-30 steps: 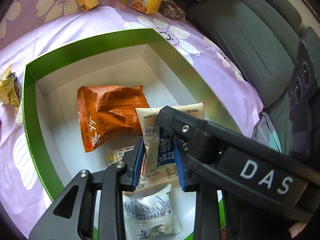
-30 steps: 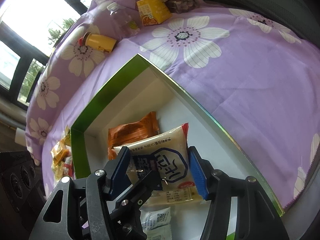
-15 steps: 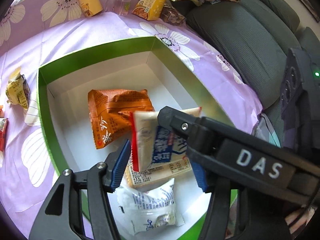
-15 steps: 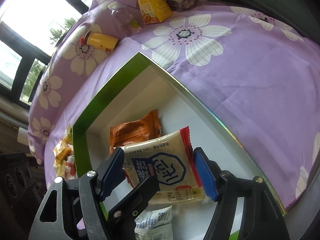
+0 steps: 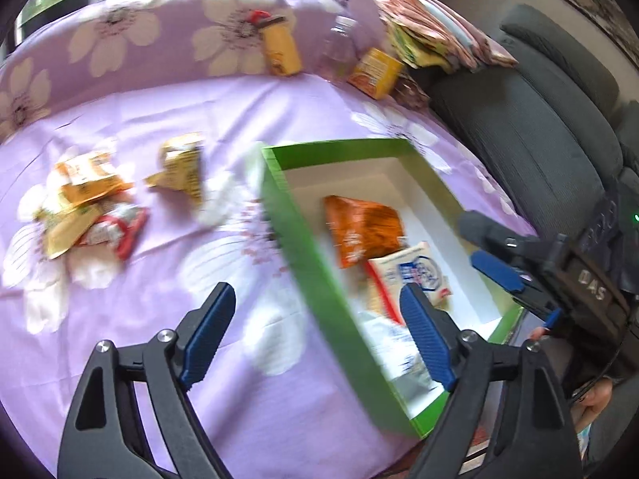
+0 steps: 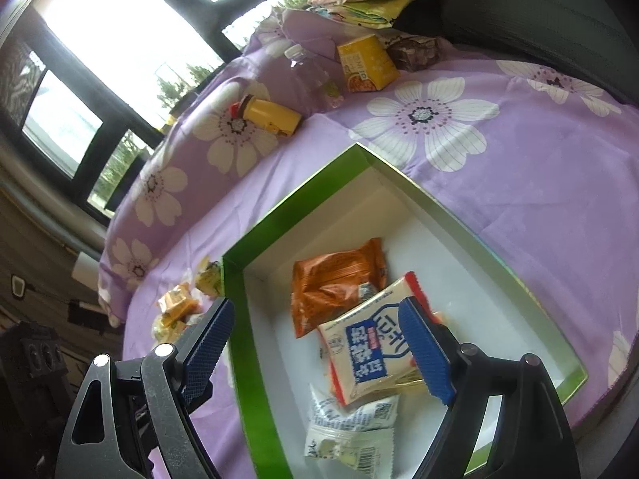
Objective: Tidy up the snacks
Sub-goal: 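Move the right gripper to the crumpled yellow snack bag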
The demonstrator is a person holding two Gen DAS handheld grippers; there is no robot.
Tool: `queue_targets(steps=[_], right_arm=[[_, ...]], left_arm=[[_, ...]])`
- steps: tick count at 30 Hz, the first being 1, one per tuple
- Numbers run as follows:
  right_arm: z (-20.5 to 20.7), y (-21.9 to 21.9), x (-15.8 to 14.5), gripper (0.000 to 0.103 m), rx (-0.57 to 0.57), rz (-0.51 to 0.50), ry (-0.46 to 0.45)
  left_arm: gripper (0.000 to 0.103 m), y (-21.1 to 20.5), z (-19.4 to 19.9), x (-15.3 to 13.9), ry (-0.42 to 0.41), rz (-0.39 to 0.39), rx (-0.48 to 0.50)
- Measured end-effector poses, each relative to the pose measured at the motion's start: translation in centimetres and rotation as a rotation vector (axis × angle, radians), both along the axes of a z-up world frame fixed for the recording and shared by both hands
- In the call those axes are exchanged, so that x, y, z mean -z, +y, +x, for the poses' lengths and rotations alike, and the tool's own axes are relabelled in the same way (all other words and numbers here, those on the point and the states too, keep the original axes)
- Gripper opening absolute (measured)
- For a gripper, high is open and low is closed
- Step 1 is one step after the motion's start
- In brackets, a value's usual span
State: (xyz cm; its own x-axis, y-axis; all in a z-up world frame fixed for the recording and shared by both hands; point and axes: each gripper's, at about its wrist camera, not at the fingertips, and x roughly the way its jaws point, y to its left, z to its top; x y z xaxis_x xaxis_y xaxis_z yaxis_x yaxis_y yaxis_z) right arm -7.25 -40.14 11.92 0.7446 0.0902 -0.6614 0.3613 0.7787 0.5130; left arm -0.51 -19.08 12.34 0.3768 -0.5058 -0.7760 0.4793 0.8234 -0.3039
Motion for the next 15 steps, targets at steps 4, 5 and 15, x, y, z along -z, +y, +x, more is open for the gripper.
queue_targets(steps=[4,5,15], right_arm=[[-0.2,2.8,-0.5,0.093,-0.046,-0.004,-0.049],[-0.1,3.5,-0.6,0.093,-0.055,-0.005,-0.055],[2.9,11.0,-0.8,0.101,-0.179,-0.047,0.022]], left_arm=[[0.087,5.5,0.2,0.3,-0.010,0.007,-0.120],[0.087,7.0,0.3,0.4,-0.010,0.004,-0.155],[0.093,20.1,0.5,1.6,0.002,-0.010,-0.448]])
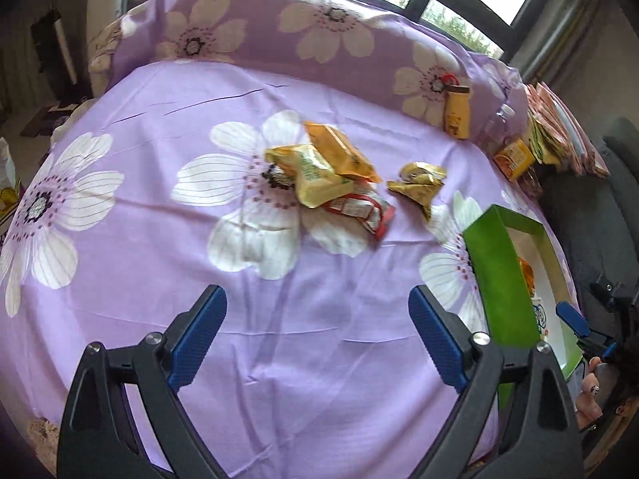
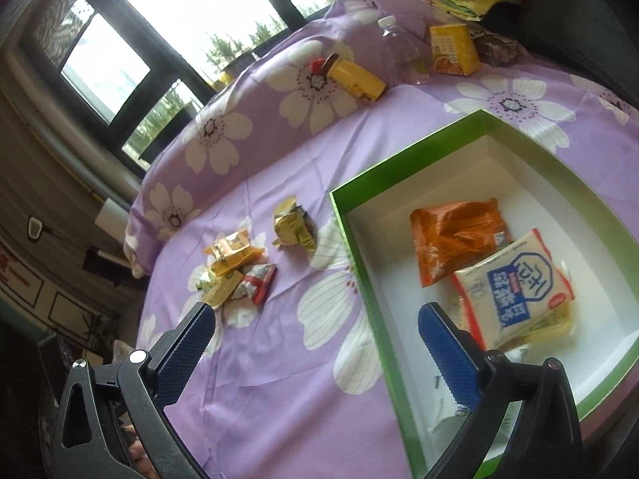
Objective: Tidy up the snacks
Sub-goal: 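Move the right gripper to the crumpled yellow snack bag, then close the right gripper on the crumpled yellow bag and lift it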
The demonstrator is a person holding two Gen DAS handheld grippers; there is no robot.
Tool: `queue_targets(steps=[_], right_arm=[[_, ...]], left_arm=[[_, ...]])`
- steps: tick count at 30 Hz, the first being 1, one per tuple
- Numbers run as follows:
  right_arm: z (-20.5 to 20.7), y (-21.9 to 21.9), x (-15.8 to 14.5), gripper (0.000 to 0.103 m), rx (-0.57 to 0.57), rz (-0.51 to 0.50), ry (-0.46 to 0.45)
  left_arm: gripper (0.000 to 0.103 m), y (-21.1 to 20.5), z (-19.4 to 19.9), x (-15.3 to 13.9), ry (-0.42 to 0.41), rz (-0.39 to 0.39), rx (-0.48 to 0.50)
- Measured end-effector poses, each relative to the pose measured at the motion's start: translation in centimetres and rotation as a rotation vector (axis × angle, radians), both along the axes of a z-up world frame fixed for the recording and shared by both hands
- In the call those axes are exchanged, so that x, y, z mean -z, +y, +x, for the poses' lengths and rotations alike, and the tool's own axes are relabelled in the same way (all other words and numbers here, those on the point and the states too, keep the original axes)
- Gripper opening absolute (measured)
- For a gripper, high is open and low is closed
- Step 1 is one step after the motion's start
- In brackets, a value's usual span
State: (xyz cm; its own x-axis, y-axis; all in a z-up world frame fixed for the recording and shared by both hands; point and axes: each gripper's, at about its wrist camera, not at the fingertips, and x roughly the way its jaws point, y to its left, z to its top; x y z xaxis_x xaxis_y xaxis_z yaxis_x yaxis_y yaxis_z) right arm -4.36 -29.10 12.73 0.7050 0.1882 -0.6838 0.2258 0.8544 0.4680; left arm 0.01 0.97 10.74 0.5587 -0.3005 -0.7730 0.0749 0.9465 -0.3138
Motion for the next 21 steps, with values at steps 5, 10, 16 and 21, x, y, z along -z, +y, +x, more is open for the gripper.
queue_targets(steps=[5,10,16,21], right_arm=[[3.9,3.7,-0.3,0.101,-0.029,-0.020,0.037],[10.0,7.0,0.4,0.096,-0.061,-0.105,0.096],[16.4,8.4,3.2,0.070,-0.004,-0.269,0.187],[19.4,7.5,6.3,0.058,0.012,-0.311,0.283]], left_arm=[[0.094,2.9,-0.1,0.6,0.021,-0.048,-0.060],[0.094,4.2,-0.3,1.1,0.028,-0.062,-0.075],[0.094,4.8,0.2,2.2,0.051,-0.055,-0.072],[0.094,4.8,0.8,3.0,0.068,-0.058,-0.063]])
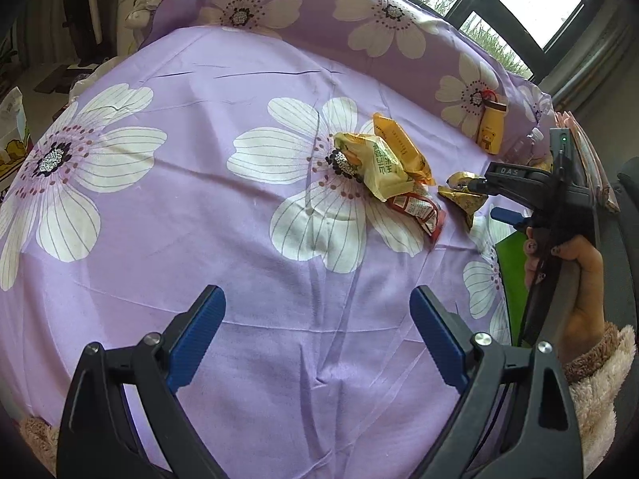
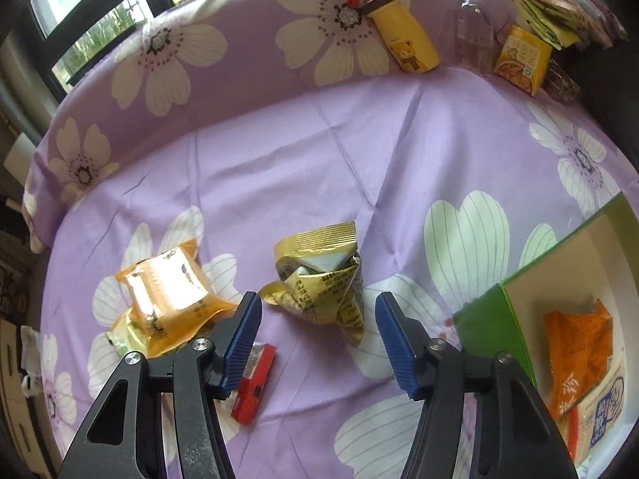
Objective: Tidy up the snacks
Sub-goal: 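Close the right gripper on the crumpled yellow bag and lift it, then carry the crumpled yellow bag with the right gripper over the box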
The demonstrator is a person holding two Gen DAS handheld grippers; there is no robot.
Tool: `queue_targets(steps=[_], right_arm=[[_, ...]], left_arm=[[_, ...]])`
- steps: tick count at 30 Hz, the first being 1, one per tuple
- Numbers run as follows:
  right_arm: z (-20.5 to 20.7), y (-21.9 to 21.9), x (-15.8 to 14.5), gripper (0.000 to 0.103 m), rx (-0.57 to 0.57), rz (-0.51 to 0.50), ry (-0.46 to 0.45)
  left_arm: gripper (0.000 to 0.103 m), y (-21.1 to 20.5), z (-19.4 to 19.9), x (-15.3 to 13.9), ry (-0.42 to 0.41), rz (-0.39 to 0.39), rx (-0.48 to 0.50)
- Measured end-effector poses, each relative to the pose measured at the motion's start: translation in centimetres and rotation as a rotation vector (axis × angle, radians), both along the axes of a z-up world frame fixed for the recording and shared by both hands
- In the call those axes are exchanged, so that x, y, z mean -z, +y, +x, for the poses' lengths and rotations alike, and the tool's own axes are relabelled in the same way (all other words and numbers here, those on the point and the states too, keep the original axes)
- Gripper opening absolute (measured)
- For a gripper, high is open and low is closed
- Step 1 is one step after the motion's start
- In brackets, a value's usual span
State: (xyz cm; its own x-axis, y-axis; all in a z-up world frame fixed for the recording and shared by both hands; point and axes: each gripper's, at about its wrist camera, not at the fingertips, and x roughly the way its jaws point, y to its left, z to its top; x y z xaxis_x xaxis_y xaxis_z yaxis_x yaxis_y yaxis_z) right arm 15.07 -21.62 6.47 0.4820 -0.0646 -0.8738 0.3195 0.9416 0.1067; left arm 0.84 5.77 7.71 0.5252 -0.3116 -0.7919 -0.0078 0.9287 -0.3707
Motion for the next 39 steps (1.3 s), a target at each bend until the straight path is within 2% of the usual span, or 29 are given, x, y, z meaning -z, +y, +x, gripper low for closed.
queue_targets(steps=[2,6,11,17,22,29,36,37,38,39], right_arm=[[0.5,-0.4,0.5,0.050,0.012,-0.033,0.013],[0.7,-0.8,0.6,0.029,-0.019,0.010,-0.022],[-0.1,-0.7,-0.1,0.025,-0.062,0.061,-0.041],[-4.8,0.4,-2.6,0.025,-0.152,0.113,-0.067],[-10.2,2.3,-3.6,0.025,-0.273,0.190,-0.002],[-15.9,4.5,-0.3,0.025,-0.379,0.313,0.175],[-16.6,5.1,1.0,0.026,-0.367,0.315,0.209],[-16.6,5.0,1.0,0.027,-0.360,0.321,0.211],[-16.5,5.0,0.9,0.033,-0.351,0.329,0.210],[-16.5,4.8,0.8,0.044,-0.343,0.336,0.202]], left_arm=[[0.094,0.0,0.2,0.4,0.009,0.001,0.002],[0.094,0.0,0.4,0.8,0.026,0.003,0.001],[0.094,0.1,0.2,0.8,0.029,-0.008,0.002],[0.094,-0.5,-0.3,0.4,0.025,-0.015,0.020],[0.094,-1.2,-0.9,0.5,0.037,-0.019,0.042],[0.094,-2.5,-1.9,0.4,0.044,-0.002,0.081],[0.094,-3.4,-2.4,0.4,0.053,0.005,0.097],[0.094,-3.6,-2.5,0.4,0.055,0.005,0.100],[0.094,-3.7,-2.6,0.4,0.057,0.007,0.105],[0.094,-3.9,-2.8,0.4,0.056,0.008,0.109]])
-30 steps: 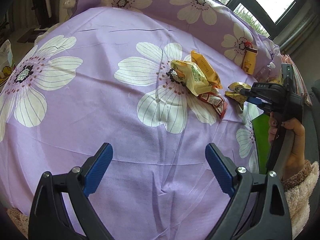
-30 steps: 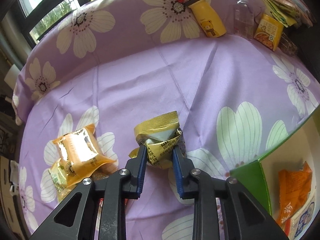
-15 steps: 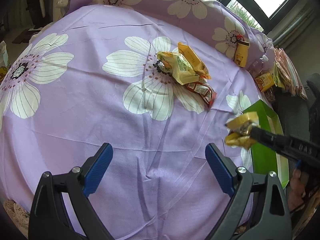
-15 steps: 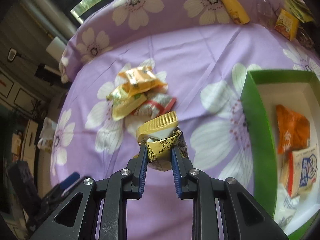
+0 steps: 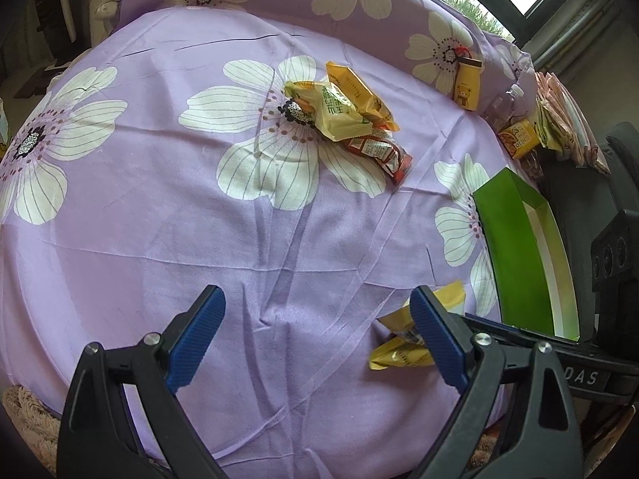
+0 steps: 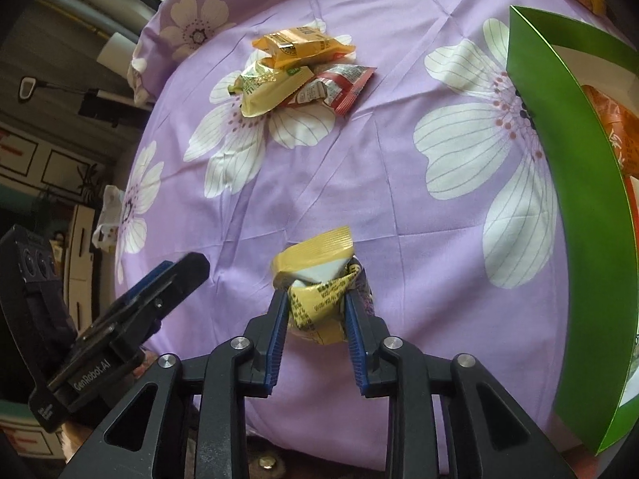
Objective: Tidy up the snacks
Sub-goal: 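Carry the crumpled yellow bag with the right gripper over the box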
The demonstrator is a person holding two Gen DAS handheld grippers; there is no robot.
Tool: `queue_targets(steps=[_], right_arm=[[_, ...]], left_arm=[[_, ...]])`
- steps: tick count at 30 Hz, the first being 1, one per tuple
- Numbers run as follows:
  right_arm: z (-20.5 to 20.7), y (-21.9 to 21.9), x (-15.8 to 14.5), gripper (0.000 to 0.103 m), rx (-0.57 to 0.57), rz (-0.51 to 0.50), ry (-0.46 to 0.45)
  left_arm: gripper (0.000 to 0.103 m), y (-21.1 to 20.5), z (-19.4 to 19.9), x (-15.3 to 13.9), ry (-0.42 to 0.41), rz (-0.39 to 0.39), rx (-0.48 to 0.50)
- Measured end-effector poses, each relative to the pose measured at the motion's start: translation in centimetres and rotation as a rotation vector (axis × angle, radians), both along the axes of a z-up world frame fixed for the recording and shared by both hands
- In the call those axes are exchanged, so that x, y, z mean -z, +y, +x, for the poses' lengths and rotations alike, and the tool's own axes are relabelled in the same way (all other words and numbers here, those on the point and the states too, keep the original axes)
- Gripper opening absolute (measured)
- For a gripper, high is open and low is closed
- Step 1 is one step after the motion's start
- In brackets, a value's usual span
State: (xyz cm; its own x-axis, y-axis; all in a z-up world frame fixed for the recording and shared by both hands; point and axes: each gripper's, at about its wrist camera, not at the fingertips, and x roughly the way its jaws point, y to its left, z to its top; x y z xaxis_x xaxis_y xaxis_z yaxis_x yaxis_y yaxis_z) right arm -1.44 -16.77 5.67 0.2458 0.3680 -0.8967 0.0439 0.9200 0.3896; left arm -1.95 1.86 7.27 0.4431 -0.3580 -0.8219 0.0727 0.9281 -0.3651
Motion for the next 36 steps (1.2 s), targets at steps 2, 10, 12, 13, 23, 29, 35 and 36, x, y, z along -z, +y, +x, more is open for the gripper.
queue_targets(steps=[2,10,12,13,23,29,35,36], right_arm=[[-0.2,-0.3,-0.5,0.057,0.014,0.009,-0.029],[-1.2,-2.0,-1.7,0.059,0.069,0.031,-0.085],[-1.3,-2.4,-1.6,0.059,0.082,0.046,-0.082],[-1.3,-2.6,-1.6,0.059,0.092,0.052,-0.081],[-1.1,-2.8,0.9,0.059,0.145,0.131,0.005],[-0.6,-2.1,2.6,0.059,0.136,0.153,0.043],[-0.3,-1.8,3.4,0.059,0.113,0.182,0.047],[-0.3,-1.7,3.5,0.059,0.110,0.189,0.045]], left_arm=[[0.095,-0.4,-0.2,0.0,0.000,0.010,0.004],[0.095,-2.2,-0.8,-0.2,0.003,-0.004,0.063],[0.095,-2.7,-1.0,-0.3,0.002,-0.003,0.077],[0.095,-3.0,-1.1,-0.2,0.003,-0.003,0.083],[0.095,-6.1,-1.8,2.2,0.089,-0.051,0.156],[0.092,-6.6,-1.8,3.3,0.104,-0.073,0.153],[0.065,-6.8,-1.6,3.5,0.069,-0.078,0.160],[0.061,-6.9,-1.6,3.5,0.060,-0.078,0.163]])
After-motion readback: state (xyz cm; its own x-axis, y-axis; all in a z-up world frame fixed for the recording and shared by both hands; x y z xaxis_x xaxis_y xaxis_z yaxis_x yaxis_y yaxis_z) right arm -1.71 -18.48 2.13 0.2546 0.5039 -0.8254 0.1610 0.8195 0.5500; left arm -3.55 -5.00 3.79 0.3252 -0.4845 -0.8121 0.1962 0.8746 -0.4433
